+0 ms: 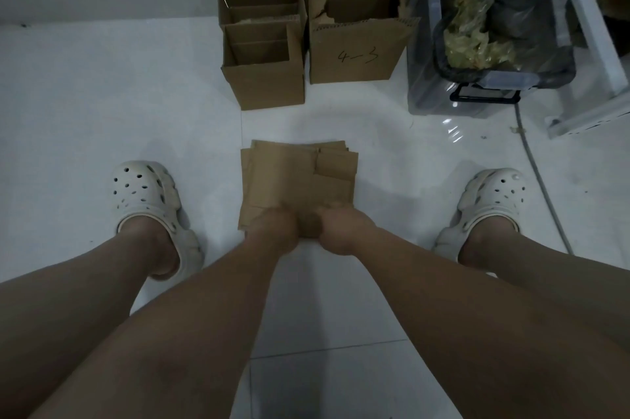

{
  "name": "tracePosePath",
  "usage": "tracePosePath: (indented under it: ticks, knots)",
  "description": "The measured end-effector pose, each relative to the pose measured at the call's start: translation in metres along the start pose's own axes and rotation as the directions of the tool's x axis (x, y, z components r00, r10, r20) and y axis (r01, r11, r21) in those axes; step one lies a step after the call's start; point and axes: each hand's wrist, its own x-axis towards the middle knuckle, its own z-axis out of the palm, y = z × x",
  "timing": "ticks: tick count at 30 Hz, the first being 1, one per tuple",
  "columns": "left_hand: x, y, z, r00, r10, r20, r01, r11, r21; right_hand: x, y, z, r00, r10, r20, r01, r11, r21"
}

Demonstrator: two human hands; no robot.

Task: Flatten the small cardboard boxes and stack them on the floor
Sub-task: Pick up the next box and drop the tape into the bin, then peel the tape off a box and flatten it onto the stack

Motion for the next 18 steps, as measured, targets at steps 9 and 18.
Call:
tracePosePath:
  ticks: [9,18]
  knots:
    - [0.041,-0.009,-0.145,0.749,0.13,-0.649,0.047,0.968,0.247,0.011,0.002,-0.012,0.999,0.012,0.047,-0.009,0.997,-0.071]
    - [0.074,-0.029,-0.207,0.914,-0.068,-0.399,0.029,0.994,-0.103,0.016,-0.022,-0.056,0.986,0.081,-0.147,-0.085,0.996,-0.02]
